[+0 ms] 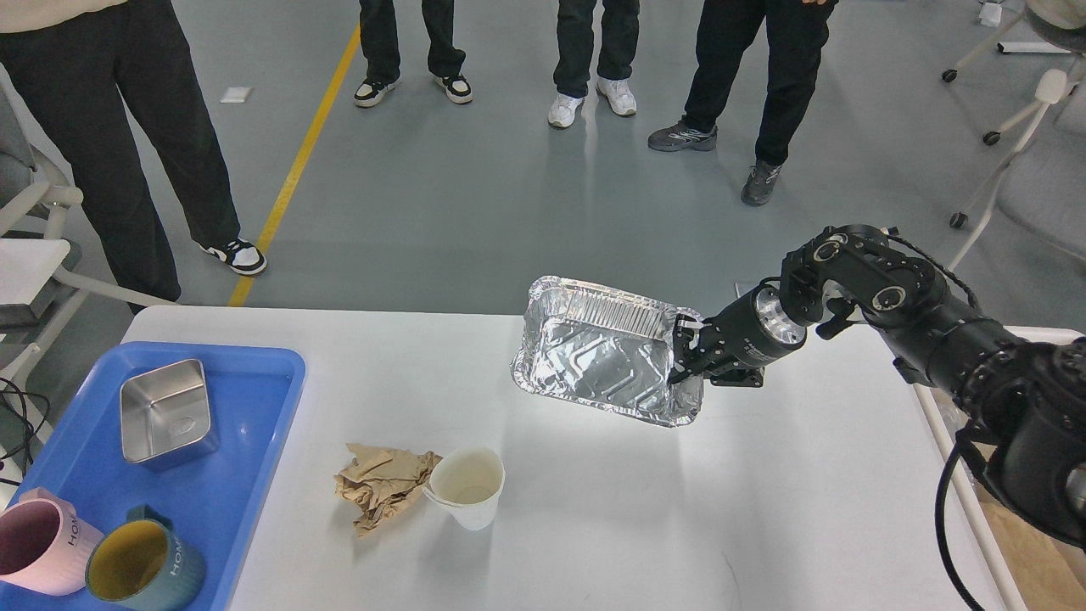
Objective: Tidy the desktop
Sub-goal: 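Reach the left gripper to the white paper cup and grasp it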
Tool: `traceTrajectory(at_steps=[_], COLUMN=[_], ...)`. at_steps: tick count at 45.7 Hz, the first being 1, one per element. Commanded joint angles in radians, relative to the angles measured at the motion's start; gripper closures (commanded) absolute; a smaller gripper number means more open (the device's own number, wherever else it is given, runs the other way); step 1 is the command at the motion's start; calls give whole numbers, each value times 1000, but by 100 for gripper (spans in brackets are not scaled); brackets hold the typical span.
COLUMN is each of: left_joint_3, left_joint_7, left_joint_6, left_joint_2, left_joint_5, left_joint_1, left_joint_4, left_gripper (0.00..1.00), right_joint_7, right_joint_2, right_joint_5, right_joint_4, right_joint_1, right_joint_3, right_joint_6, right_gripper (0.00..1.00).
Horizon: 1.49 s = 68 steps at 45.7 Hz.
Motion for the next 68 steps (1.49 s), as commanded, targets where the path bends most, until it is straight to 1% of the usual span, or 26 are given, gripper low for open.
traceTrajectory(at_steps=[1, 22, 27, 30, 32, 33, 37, 41, 48, 51, 53, 55, 62, 68], left_joint_3=[0, 0, -2, -5, -12, -20, -54, -54, -48, -45, -29, -8, 84, 118], left_joint_7=[5, 11, 14, 22, 45, 63, 164, 259, 379, 419, 441, 451, 465, 474], left_joint_6=[5, -7, 0, 14, 32, 45, 80, 86, 82, 75, 74, 74, 77, 85], left_joint_2=[-4, -7, -9, -41, -103, -140, -284, -433, -665, -762, -820, -867, -1010, -1150], left_joint_5=[11, 46, 80, 106, 134, 150, 221, 304, 437, 486, 525, 566, 683, 782], left_joint_1=[-3, -6, -5, -2, -5, -6, -35, -86, -126, -124, -124, -126, -130, -126], left_joint_4=[3, 3, 4, 4, 4, 4, 4, 4, 15, 30, 41, 52, 109, 178], left_gripper=[6, 6, 6, 6, 6, 6, 6, 6, 6, 6, 6, 6, 6, 7], right_joint_7=[0, 0, 0, 0, -2, 0, -2, -2, -2, -2, -2, -2, -2, -2], right_joint_2=[2, 0, 2, 2, 2, 2, 0, 0, 0, 0, 0, -1, -3, -3], right_joint_5=[0, 0, 0, 0, 0, 0, 0, 0, 0, 0, 0, 0, 0, 0], right_joint_4=[1, 1, 14, 21, 26, 28, 28, 28, 37, 47, 52, 55, 55, 57], right_joint_1=[1, 1, 2, 5, 8, 10, 14, 19, 18, 14, 11, 11, 11, 11], right_joint_3=[0, 0, 0, 0, 0, 0, 0, 0, 2, 2, 0, 0, 0, 0], right_joint_6=[0, 0, 0, 0, 0, 0, 0, 0, 0, 0, 0, 0, 0, 0], right_gripper=[100, 100, 100, 100, 100, 100, 100, 100, 100, 100, 100, 100, 100, 100])
